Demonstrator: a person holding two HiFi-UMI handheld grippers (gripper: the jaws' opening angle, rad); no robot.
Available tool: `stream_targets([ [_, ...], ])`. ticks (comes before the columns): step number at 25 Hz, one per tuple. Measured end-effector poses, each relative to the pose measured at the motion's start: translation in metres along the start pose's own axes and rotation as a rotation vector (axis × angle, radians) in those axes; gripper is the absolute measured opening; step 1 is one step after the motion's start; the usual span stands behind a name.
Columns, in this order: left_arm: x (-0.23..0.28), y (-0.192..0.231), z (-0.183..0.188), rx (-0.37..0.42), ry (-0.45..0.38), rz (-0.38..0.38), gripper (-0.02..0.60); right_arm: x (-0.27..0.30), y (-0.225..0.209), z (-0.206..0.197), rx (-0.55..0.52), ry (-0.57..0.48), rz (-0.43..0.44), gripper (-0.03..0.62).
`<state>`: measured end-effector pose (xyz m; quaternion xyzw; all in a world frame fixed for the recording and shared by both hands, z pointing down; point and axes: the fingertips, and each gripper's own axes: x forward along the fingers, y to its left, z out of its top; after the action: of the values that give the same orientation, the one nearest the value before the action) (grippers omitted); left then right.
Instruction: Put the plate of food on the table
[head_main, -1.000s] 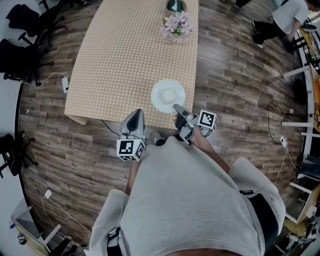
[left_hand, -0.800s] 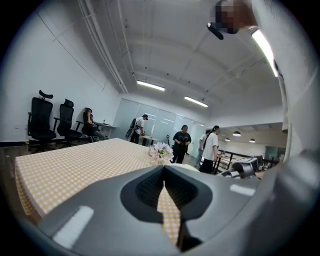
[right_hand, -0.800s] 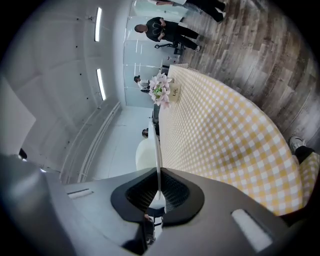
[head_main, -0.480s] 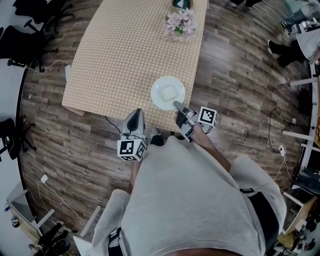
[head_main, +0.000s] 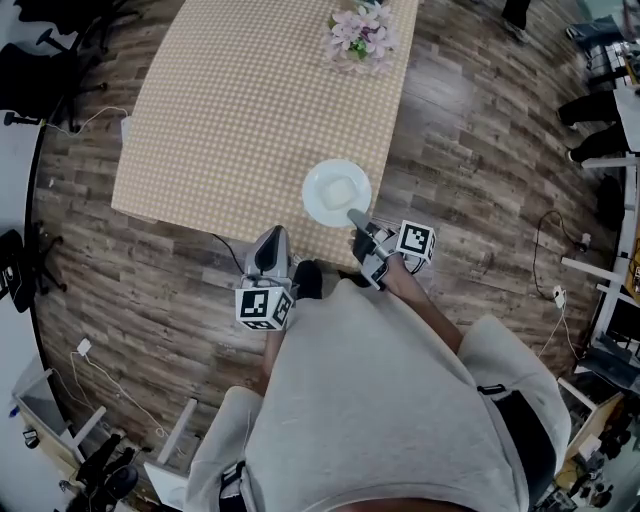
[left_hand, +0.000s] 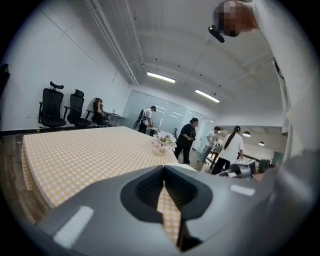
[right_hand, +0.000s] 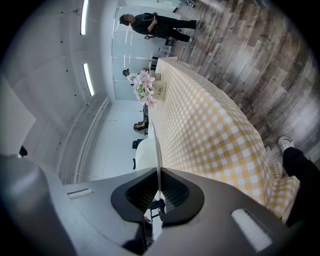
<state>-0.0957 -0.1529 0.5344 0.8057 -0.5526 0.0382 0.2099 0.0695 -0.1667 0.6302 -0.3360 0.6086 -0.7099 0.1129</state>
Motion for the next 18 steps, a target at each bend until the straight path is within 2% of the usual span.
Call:
stream_targets([
  [12, 0.014, 0.010, -0.022, -0.058, 0.059, 0.008, 0.009, 0.012, -0.029, 0.004, 0.040, 0.020, -0.085, 0.011],
  [18, 0.018, 0.018, -0.016, -0.053, 0.062, 0.015, 0.009, 0.043, -0.020, 0.018, 0.029, 0.027, -0.037, 0.011],
])
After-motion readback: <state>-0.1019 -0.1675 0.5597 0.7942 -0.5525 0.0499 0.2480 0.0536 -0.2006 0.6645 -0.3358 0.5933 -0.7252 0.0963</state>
